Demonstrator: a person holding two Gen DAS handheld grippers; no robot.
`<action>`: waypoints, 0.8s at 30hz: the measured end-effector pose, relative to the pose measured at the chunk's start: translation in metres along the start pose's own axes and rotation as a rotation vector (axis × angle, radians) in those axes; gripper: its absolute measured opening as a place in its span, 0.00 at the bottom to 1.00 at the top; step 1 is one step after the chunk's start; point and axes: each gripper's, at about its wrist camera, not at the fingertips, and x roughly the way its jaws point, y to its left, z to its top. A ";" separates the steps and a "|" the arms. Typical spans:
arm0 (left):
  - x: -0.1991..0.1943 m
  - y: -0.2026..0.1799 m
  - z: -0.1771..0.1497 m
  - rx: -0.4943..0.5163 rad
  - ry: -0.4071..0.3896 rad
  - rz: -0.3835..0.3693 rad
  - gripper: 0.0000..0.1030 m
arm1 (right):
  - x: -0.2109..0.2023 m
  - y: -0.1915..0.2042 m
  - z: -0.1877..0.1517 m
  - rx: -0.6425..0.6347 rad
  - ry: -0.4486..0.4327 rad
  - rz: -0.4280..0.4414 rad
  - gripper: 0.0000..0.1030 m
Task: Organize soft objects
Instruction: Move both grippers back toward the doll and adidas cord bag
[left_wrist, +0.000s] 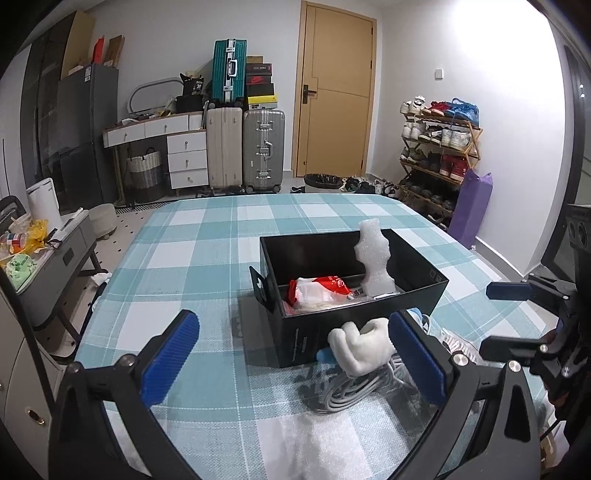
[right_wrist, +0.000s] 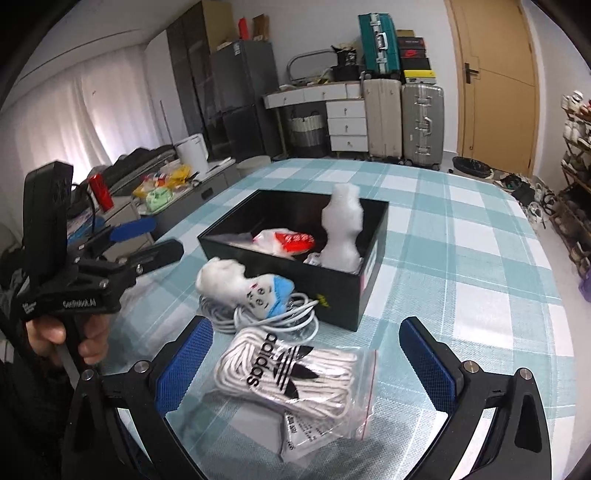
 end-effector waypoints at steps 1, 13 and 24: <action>0.001 0.000 0.000 -0.003 0.006 0.001 1.00 | 0.000 0.001 -0.001 -0.006 0.000 0.001 1.00; 0.008 -0.011 -0.008 0.037 0.042 0.000 1.00 | 0.003 -0.003 -0.006 -0.025 0.025 -0.013 1.00; 0.012 -0.016 -0.010 0.051 0.075 -0.012 1.00 | 0.006 -0.002 -0.008 -0.034 0.044 0.002 1.00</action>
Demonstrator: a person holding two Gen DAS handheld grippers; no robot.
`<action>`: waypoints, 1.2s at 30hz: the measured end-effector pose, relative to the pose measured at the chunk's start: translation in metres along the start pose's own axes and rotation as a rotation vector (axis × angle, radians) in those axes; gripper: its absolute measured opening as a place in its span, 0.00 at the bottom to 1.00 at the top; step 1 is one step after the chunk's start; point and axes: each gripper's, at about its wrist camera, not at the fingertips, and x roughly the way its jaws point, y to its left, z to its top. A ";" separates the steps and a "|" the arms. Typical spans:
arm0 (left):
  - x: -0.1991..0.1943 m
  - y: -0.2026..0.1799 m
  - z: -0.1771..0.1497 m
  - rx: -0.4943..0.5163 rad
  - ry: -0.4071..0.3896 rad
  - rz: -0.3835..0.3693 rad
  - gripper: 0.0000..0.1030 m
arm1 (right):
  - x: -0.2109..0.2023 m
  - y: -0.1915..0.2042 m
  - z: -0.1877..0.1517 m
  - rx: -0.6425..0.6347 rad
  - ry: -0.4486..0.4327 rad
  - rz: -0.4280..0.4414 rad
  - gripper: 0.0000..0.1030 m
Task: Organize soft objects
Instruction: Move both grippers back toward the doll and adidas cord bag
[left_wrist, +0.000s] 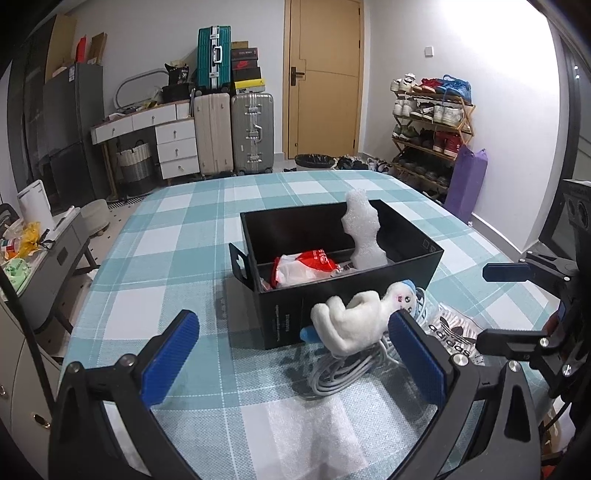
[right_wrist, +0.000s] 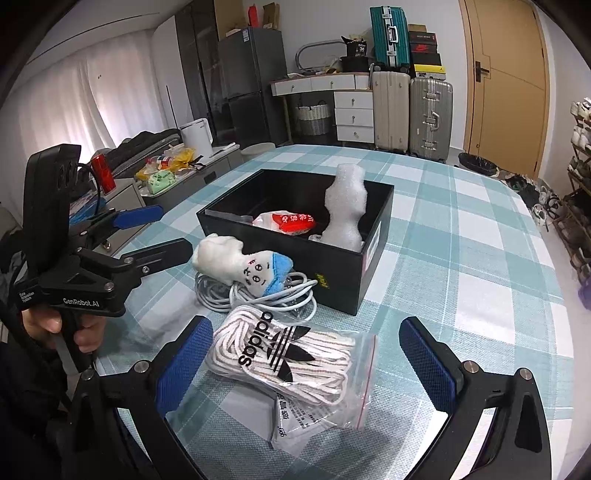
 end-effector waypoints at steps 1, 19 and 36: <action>0.001 0.000 0.000 0.001 0.002 -0.002 1.00 | 0.001 0.001 0.000 -0.002 0.003 0.006 1.00; 0.004 -0.008 -0.004 0.030 0.028 -0.023 1.00 | 0.030 0.017 -0.013 -0.071 0.113 0.034 1.00; 0.005 -0.005 -0.002 0.019 0.031 -0.025 1.00 | 0.021 0.017 -0.010 -0.164 0.126 0.048 1.00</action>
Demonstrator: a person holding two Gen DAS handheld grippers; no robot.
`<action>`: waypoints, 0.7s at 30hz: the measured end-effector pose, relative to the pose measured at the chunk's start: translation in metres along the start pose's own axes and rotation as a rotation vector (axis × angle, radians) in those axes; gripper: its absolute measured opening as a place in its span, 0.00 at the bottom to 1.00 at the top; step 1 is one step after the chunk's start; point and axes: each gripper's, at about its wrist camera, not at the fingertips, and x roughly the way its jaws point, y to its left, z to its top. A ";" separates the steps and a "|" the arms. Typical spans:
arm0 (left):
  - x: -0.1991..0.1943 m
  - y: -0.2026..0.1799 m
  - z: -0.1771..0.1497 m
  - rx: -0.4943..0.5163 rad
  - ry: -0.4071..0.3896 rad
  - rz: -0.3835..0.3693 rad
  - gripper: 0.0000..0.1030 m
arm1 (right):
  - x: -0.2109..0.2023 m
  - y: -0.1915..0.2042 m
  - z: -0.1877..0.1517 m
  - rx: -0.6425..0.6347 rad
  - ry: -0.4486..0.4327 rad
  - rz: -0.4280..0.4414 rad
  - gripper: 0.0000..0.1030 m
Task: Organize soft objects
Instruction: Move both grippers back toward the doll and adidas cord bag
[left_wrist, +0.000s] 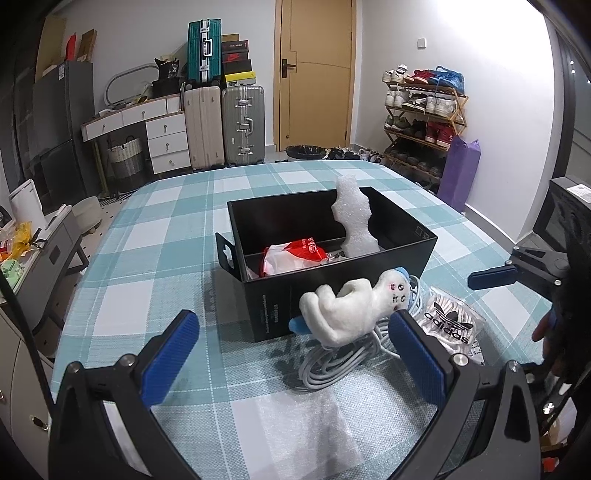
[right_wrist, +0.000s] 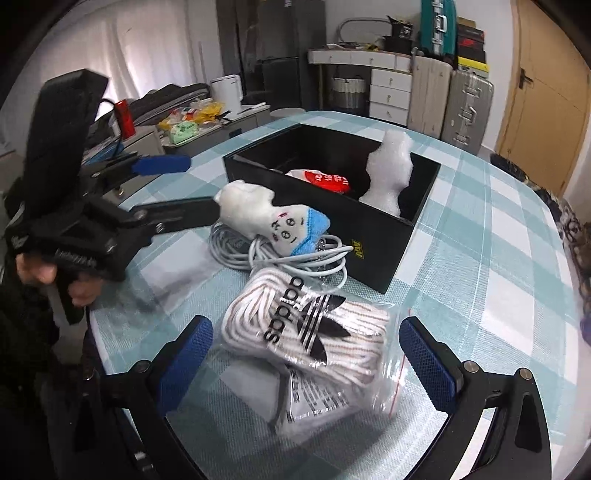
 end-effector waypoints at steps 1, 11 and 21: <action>0.000 0.000 0.000 -0.002 -0.001 0.001 1.00 | -0.002 0.000 -0.001 -0.015 0.001 0.002 1.00; 0.000 0.004 0.000 -0.006 0.003 -0.002 1.00 | 0.008 0.001 0.001 -0.121 0.062 -0.004 1.00; 0.003 0.007 0.000 -0.017 0.009 -0.003 1.00 | 0.031 0.002 0.012 -0.172 0.096 0.080 0.98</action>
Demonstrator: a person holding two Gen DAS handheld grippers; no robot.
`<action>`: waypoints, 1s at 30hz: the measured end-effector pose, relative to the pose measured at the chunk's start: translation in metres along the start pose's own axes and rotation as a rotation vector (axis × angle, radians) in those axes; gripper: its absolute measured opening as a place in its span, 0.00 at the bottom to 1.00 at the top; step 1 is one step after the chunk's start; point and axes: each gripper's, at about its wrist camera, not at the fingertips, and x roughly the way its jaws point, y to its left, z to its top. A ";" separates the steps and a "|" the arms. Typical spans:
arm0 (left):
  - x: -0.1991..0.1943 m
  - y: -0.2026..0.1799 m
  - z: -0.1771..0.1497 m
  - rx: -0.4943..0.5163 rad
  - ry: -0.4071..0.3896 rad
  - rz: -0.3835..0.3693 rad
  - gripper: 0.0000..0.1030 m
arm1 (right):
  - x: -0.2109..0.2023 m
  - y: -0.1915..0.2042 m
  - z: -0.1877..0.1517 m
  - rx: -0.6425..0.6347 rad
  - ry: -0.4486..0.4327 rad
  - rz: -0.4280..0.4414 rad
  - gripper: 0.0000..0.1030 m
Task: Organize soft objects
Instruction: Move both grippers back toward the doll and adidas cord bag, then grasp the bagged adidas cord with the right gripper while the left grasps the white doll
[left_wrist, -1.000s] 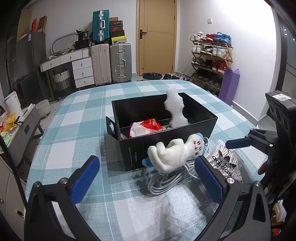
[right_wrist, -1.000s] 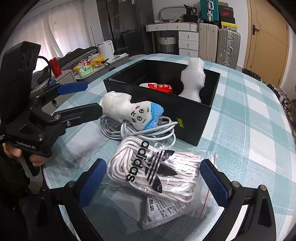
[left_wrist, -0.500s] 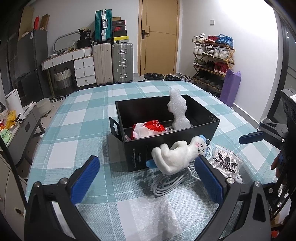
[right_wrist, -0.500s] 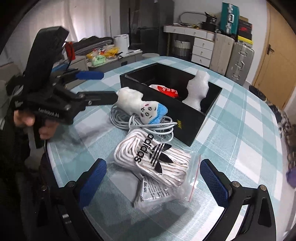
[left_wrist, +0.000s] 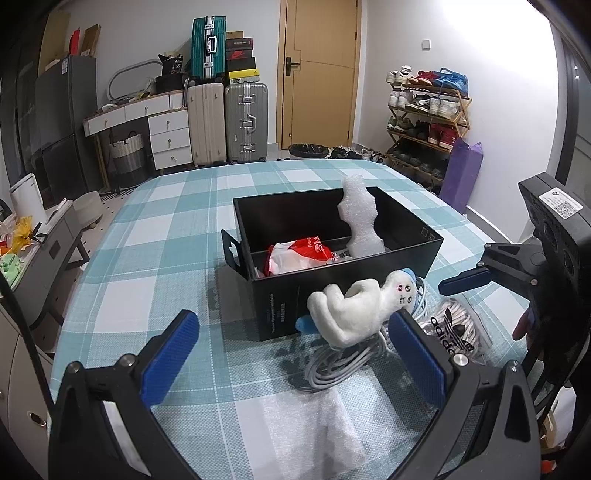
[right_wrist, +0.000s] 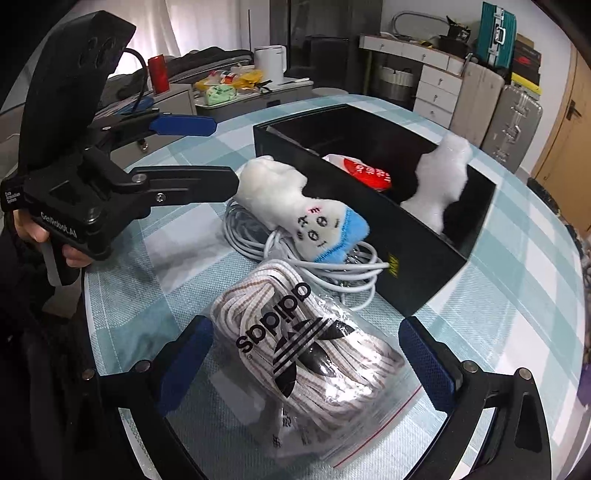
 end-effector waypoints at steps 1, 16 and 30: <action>0.000 0.000 0.000 -0.001 0.000 -0.001 1.00 | 0.000 0.000 0.000 -0.002 0.000 0.006 0.96; 0.002 0.000 -0.002 0.002 -0.001 -0.003 1.00 | 0.004 0.005 0.000 -0.056 0.016 0.099 0.60; -0.001 0.001 -0.002 0.000 -0.005 0.006 1.00 | -0.053 0.008 -0.018 0.017 -0.193 0.053 0.41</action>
